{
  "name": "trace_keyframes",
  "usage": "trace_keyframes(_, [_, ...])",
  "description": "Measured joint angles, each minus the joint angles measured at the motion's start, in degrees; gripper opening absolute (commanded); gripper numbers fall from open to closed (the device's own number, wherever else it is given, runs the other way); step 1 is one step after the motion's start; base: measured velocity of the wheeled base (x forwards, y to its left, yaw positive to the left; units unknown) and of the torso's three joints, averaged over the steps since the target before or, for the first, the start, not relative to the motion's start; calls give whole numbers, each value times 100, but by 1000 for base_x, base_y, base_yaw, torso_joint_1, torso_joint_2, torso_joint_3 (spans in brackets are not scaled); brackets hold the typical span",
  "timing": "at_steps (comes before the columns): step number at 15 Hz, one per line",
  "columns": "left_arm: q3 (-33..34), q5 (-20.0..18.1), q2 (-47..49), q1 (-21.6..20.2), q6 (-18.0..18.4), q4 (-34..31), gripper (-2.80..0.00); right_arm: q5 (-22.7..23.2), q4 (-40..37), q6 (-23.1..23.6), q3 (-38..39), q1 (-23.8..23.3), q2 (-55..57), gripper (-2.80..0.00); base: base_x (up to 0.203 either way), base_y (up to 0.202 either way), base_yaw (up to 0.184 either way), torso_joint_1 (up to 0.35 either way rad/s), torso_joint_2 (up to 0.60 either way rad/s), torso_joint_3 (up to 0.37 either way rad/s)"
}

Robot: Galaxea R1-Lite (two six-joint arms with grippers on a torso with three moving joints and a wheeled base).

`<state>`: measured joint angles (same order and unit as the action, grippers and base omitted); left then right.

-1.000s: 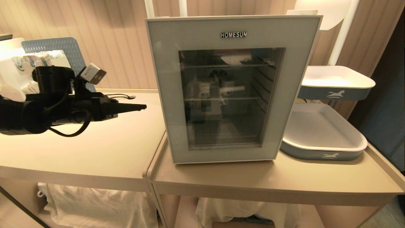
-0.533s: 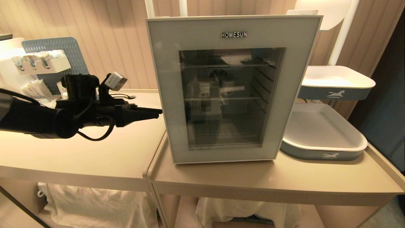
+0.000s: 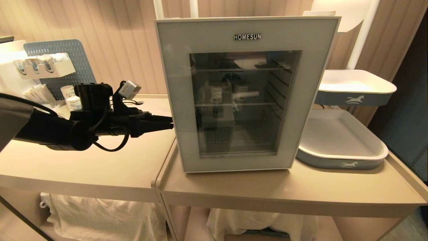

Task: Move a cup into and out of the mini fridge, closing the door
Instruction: Open the freezer door

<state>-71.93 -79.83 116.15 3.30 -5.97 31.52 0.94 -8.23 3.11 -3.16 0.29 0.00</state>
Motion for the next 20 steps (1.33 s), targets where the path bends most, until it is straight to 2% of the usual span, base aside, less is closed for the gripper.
trace_keyframes(4, [652,22,-434,85,-11,75,0,8,0,2,0,4,0,-280,0,0,0,0,0,0])
trace_keyframes(5, [877,-105,-613,137,-14,21,0,5,-1,0,0,4,0,-280,0,0,0,0,0,0])
trace_keyframes(9, [1471,-44,-1407,564,-22,9,0,7,2,2,0,4,0,-280,0,0,0,0,0,0])
trace_keyframes(11, [1750,-38,-1854,1040,-49,-16,0,18,-6,0,-1,6,0,-280,0,0,0,0,0,0])
trace_keyframes(13, [1972,-102,-2324,1774,-89,1,0,11,-6,2,-1,-5,0,-280,0,0,0,0,0,0])
trace_keyframes(14, [2108,-33,-2610,2157,-121,-2,0,11,-12,2,-1,9,0,-280,0,0,0,0,0,0])
trace_keyframes(16, [2350,86,-3136,2638,-188,-43,0,12,-4,1,-11,4,0,-280,0,0,0,0,0,0])
trace_keyframes(17, [2438,140,-3334,2750,-210,-57,0,24,-5,9,-11,-4,0,-280,0,0,0,0,0,0])
trace_keyframes(18, [2505,227,-3446,2688,-215,-68,0,15,-11,9,-11,9,0,-280,0,0,0,0,0,0])
trace_keyframes(20, [2679,464,-3563,2292,-212,-46,0,16,-4,20,-9,11,0,-280,0,0,0,0,0,0])
